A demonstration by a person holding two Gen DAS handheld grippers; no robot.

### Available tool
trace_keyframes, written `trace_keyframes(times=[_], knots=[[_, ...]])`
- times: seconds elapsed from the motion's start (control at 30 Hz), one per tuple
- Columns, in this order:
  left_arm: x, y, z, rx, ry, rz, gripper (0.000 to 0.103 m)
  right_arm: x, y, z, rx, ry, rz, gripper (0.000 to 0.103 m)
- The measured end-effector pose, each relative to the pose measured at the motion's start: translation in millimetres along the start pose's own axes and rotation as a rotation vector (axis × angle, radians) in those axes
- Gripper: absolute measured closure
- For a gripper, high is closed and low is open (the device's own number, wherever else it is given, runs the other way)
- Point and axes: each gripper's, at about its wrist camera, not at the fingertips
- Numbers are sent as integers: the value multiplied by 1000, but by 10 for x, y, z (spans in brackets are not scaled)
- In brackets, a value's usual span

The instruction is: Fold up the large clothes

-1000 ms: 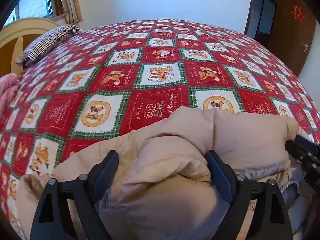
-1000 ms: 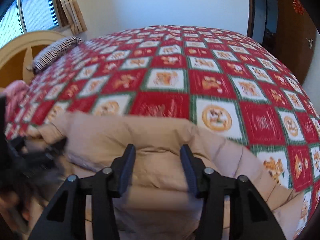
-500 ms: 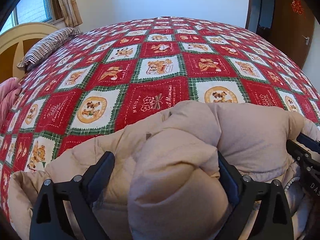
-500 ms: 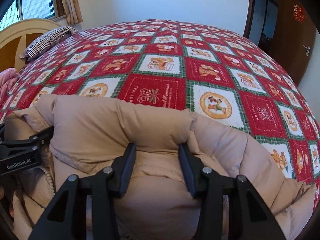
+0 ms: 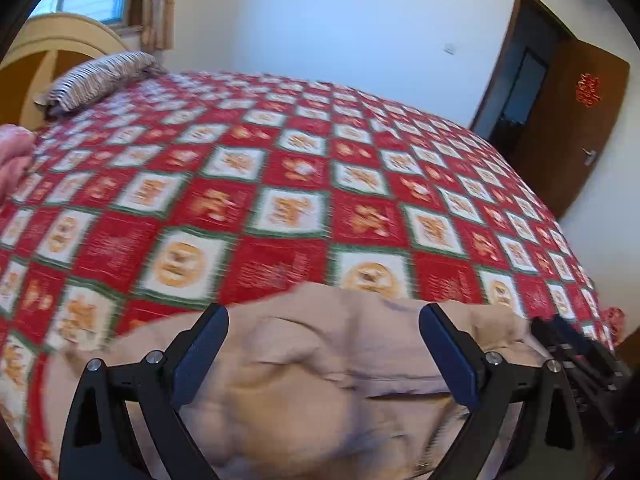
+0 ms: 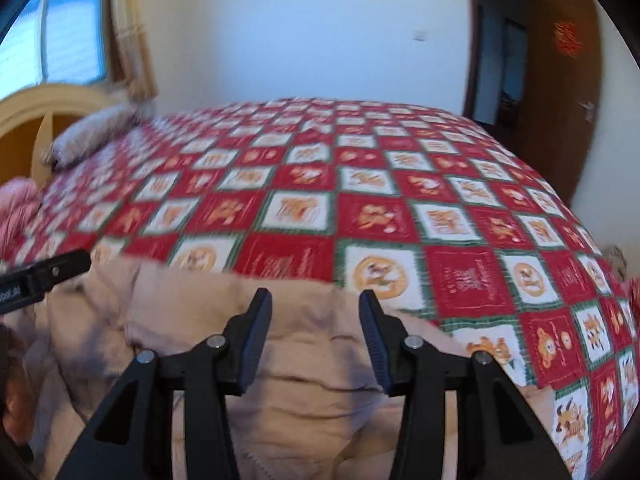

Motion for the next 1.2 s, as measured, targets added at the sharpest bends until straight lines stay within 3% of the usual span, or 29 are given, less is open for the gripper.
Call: trace_keyframes(times=[0.07, 0.1, 0.17, 0.23, 0.7, 1.2], knots=[[147, 269, -106, -77, 28, 14, 6, 13, 168, -28, -63, 13, 3, 58], [194, 381, -166, -106, 61, 60, 6, 12, 270, -70, -93, 8, -1, 59], [280, 576, -248, -134, 126, 144, 6, 18, 438, -179, -142, -12, -21, 59], [278, 668, -294, -153, 142, 162, 3, 105, 537, -246, -165, 23, 9, 59], [241, 738, -434, -100, 141, 199, 1, 54, 616, -314, -184, -7, -33, 59], [274, 786, -449, -109, 158, 231, 1, -9, 653, -312, -188, -31, -66, 57]])
Point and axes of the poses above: each gripper's, at about its wrist camera, not at the fingertips, and y roughly the way its jaws point, x to its right, z to its top, and after that the axes turned 5 degrees about -z, right-handed
